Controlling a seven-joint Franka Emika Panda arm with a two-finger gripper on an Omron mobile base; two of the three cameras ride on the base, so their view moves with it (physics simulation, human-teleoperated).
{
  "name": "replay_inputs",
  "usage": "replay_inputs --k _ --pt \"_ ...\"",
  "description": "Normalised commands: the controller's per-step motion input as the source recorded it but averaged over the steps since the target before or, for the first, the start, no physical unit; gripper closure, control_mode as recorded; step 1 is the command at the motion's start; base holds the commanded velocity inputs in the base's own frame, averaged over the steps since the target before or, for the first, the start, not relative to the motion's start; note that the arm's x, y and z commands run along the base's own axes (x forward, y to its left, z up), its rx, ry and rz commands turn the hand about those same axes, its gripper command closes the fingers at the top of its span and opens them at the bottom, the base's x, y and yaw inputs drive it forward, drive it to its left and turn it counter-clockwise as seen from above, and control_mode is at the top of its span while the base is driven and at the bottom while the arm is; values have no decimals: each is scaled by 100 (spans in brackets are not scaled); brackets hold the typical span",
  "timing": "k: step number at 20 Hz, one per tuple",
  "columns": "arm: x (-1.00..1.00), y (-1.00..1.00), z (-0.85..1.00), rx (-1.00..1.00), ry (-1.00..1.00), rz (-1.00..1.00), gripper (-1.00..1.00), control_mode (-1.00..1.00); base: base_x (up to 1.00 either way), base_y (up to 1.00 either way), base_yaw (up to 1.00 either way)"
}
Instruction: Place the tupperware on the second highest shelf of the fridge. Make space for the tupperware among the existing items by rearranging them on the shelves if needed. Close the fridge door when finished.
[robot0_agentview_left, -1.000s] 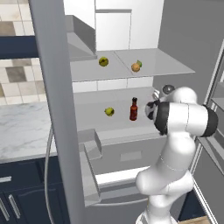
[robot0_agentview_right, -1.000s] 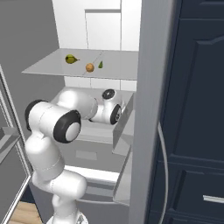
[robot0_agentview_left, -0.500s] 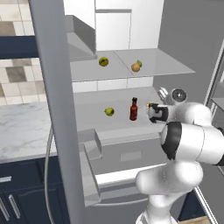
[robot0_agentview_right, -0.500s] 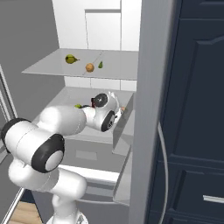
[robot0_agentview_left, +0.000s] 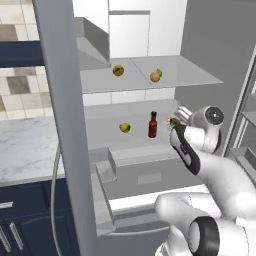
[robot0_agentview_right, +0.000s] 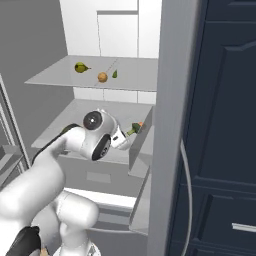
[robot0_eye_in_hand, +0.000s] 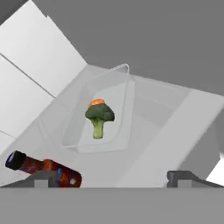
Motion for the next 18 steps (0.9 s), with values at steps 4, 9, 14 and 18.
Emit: replay_inputs --k 4,9,14,18 --pt "-95 79 52 -17 13 40 -100 -100 0 0 0" --pt "-96 74 66 -27 17 49 -100 -100 0 0 0" --pt "-100 40 65 -32 6 34 -100 -100 0 0 0" --pt "-93 0 58 -18 0 20 -100 -100 0 0 0"
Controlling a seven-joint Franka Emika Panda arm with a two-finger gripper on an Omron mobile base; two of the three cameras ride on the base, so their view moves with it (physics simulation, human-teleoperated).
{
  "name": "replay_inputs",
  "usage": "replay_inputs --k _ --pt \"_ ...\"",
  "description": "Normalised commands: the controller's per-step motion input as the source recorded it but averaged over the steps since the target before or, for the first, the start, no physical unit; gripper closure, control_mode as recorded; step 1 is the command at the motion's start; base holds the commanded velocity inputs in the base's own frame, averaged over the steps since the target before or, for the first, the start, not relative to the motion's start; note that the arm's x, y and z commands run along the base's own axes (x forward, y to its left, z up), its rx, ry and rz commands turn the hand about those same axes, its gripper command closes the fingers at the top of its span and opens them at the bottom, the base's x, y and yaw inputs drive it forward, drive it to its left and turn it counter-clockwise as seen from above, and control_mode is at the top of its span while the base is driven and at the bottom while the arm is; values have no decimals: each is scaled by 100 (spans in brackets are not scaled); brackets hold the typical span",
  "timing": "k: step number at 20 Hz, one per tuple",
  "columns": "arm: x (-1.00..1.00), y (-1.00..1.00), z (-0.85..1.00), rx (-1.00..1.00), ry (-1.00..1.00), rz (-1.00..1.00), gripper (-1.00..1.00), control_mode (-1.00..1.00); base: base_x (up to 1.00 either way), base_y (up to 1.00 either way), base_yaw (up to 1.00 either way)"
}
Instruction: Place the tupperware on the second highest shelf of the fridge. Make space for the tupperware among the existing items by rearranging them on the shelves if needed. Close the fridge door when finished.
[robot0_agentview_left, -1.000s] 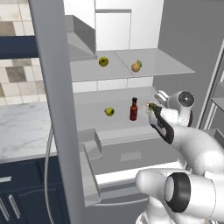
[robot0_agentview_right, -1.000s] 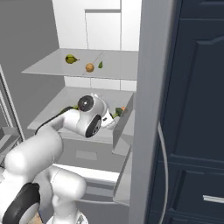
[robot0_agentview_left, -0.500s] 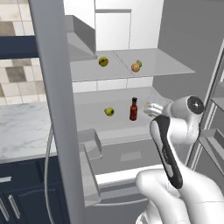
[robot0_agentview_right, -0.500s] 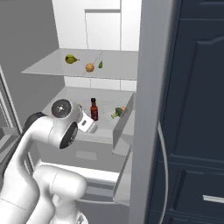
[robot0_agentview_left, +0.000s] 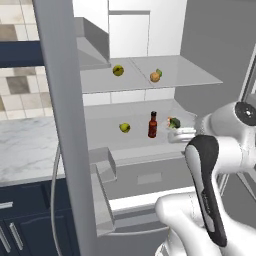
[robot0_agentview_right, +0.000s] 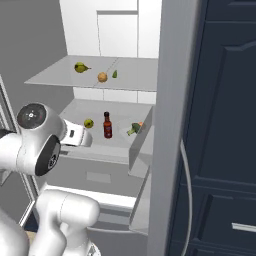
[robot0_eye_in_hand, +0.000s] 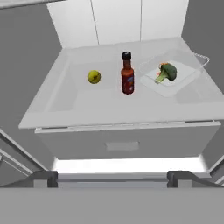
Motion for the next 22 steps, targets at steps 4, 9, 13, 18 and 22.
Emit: replay_inputs --k 4,9,13,18,22 --pt "-64 0 25 -10 0 19 -100 -100 0 0 0" --pt "-18 0 8 -5 0 6 -100 -100 0 0 0" --pt "0 0 17 -7 1 0 -100 -100 0 0 0" --pt "0 0 1 -2 0 0 -100 100 -16 0 0" --pt "0 0 0 0 0 0 -100 100 -59 0 0"
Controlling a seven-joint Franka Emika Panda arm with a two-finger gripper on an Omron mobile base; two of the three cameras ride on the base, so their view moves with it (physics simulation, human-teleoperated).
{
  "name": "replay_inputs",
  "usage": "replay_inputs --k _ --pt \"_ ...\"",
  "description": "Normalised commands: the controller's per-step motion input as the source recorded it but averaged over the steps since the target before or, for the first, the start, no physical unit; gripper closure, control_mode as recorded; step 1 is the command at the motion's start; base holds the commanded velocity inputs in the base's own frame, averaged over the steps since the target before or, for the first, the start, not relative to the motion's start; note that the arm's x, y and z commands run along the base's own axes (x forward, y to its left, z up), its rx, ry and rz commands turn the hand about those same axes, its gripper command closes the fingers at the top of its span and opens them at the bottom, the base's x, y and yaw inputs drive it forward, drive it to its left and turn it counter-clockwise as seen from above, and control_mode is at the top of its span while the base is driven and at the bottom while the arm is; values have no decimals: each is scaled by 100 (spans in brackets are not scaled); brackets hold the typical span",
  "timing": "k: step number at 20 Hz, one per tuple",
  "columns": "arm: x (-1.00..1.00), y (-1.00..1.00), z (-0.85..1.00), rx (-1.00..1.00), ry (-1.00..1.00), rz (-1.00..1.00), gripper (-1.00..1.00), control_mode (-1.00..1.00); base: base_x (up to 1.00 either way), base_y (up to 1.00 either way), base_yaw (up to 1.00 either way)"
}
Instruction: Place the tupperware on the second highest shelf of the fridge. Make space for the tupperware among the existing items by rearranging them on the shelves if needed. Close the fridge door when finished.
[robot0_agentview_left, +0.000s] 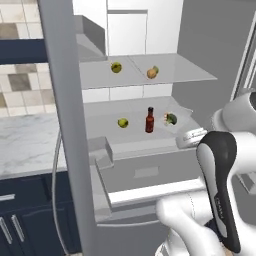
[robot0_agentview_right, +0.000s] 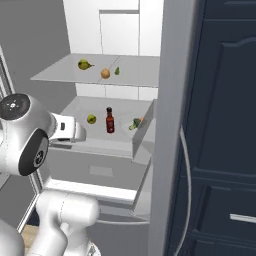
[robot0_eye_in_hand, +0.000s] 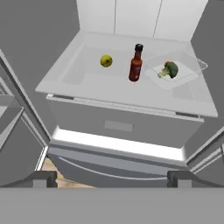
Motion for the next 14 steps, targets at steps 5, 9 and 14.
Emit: replay_inputs --k 5,9,14 --pt "0 0 0 0 0 0 -100 100 -73 0 0" --pt "0 0 0 0 0 0 -100 100 -65 0 0" --pt "0 0 0 0 0 0 -100 100 -53 0 0"
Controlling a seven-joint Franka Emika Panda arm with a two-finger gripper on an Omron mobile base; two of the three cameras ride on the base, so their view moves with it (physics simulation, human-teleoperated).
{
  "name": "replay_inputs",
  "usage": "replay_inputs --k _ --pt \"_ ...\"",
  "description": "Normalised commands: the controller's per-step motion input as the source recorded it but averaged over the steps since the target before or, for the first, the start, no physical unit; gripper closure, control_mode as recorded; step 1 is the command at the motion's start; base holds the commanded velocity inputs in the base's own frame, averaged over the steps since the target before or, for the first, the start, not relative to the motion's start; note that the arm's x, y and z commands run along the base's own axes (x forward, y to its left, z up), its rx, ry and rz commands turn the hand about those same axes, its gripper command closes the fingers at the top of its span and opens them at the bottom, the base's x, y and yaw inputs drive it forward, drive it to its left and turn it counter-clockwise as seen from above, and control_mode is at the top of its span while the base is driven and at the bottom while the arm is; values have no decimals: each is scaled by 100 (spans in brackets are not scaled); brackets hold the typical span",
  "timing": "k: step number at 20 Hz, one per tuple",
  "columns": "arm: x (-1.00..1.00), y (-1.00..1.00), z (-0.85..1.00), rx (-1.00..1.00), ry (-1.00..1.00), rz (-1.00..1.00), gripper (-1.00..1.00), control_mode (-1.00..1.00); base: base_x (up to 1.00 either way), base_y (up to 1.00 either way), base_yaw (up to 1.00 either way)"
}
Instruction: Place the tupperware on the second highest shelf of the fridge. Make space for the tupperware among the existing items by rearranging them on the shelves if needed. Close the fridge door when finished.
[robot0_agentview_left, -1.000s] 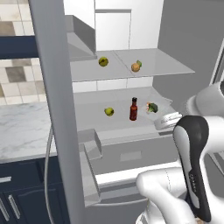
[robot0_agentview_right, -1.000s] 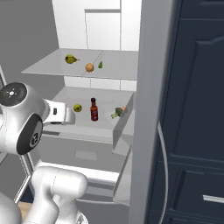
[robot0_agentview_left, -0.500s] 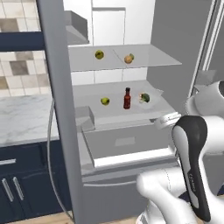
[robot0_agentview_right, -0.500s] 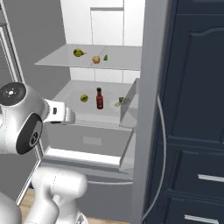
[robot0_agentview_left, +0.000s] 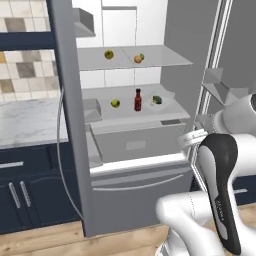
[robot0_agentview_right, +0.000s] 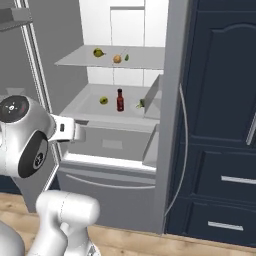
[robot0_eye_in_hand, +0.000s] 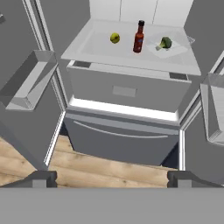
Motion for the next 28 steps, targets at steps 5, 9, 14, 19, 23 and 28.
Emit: replay_inputs --k 5,9,14,19,23,28 --pt "0 0 0 0 0 0 -100 100 -37 0 0" --pt "-2 0 0 -1 0 0 -100 -100 -24 0 0" --pt "0 0 0 0 0 0 -100 -100 0 0 0" --pt "0 -1 0 0 0 0 -100 -100 0 0 0" --pt "-16 0 0 0 -5 0 -100 -100 0 0 0" --pt "-30 44 0 -10 -14 10 -100 -100 0 0 0"
